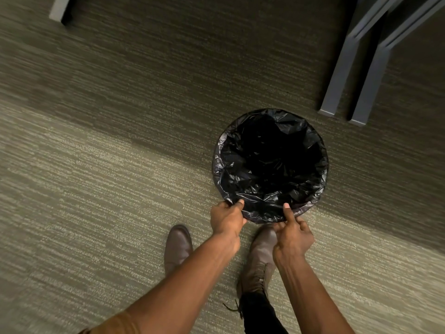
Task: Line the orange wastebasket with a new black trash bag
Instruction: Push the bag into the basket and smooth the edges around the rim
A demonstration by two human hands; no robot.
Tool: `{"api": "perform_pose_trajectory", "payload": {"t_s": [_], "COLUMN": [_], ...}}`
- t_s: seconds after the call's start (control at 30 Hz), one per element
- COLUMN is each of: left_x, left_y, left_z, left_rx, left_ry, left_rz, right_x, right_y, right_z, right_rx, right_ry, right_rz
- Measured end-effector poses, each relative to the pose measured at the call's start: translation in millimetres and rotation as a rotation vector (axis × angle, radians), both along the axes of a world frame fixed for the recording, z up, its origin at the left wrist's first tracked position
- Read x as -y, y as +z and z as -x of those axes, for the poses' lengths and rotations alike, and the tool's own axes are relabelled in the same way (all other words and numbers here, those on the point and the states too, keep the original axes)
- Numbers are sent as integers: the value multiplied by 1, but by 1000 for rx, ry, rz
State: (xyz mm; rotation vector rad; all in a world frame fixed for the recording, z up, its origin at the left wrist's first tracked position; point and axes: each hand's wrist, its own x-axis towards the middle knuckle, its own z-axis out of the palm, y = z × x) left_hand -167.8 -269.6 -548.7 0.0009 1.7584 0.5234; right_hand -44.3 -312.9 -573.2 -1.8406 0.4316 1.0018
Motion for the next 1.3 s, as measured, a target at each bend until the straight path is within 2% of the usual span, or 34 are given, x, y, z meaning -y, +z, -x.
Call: {"api": "perform_pose_trajectory", "payload": {"t_s": [0.17, 0.27, 0.33, 0.37, 0.43, 0.5, 0.53, 0.6, 0.63, 0.73, 0.8, 0.9, 0.97, 1.03, 1.1, 1.17, 1.23, 1.3], "left_x": [-4, -3, -3, -3, -4, -5, -5, -4, -4, -4, -3, 1, 0, -2, -4, -3, -4, -3], "left_y": [-4, -6, -6, -5, -2, -4, -5, -7, -6, -4, -6, -12, -10, -7, -9, -9, -11, -9], "left_z": [1, 3, 4, 4, 4, 5, 5, 4, 4, 5, 5, 8, 9, 9, 7, 5, 4, 4], "left_rx": [128, 136, 128, 126, 115, 96, 89, 87, 85, 84, 114, 136, 161, 167, 167, 160, 169, 166], "left_ry": [1, -20, -55, -79, -124, -161, -178, -174, -173, -177, -158, -136, -119, -126, -146, -173, -201, -219], "left_rz": [17, 14, -6, -19, -34, -36, -35, -45, -51, -68, -65, -41, -46, -54, -64, -67, -71, -62], "right_x": [0, 1, -1, -1, 0, -5, -10, -18, -23, -41, -58, -82, -94, -103, -111, -120, -131, -143], "right_y": [2, 3, 4, 6, 15, 31, 38, 33, 27, 17, 10, 6, 7, 10, 13, 17, 21, 22], "right_z": [-2, -9, -14, -16, -21, -27, -30, -34, -33, -27, -30, -33, -32, -28, -20, -3, 22, 50], "right_rx": [11, -72, -36, 63, 445, 908, 1076, 1193, 1159, 902, 720, 495, 425, 521, 734, 796, 650, 319], "right_ry": [58, 52, 123, 237, 546, 853, 1017, 1369, 1565, 2143, 2346, 2528, 2549, 2480, 2309, 2021, 1684, 1434], "right_rz": [12, -47, -26, 58, 238, 185, 115, -15, -8, 328, 489, 653, 710, 698, 567, 380, 263, 178]}}
